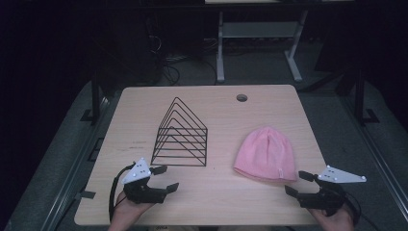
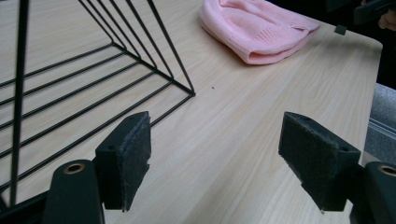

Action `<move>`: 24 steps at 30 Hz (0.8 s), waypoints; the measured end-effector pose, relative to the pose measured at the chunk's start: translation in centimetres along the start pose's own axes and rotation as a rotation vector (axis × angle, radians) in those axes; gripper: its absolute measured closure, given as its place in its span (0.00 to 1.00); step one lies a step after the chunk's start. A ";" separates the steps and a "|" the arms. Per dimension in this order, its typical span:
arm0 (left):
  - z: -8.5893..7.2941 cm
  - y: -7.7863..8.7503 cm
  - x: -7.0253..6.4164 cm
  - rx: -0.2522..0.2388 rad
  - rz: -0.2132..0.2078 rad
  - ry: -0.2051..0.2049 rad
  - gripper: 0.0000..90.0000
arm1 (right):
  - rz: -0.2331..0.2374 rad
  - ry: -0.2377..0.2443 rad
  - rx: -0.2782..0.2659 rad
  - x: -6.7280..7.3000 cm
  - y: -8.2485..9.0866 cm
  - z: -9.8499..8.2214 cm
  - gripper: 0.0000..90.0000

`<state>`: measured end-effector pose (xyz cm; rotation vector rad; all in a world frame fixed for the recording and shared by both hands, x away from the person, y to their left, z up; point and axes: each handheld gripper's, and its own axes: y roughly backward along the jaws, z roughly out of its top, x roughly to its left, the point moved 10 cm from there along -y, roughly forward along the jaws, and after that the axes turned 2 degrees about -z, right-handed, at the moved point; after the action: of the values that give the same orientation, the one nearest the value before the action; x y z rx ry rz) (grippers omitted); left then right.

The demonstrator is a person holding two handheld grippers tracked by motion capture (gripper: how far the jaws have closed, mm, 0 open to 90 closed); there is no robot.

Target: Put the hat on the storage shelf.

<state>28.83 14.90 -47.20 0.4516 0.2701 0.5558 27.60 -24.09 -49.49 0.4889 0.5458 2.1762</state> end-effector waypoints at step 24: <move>4.1 -5.7 -4.9 0.000 -0.125 -0.034 0.25 | -0.008 -0.041 -0.020 -1.5 -0.2 2.1 0.18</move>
<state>28.87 6.48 -45.77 0.4411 0.2635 0.4257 29.66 -24.71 -48.09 0.5183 0.5023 2.1572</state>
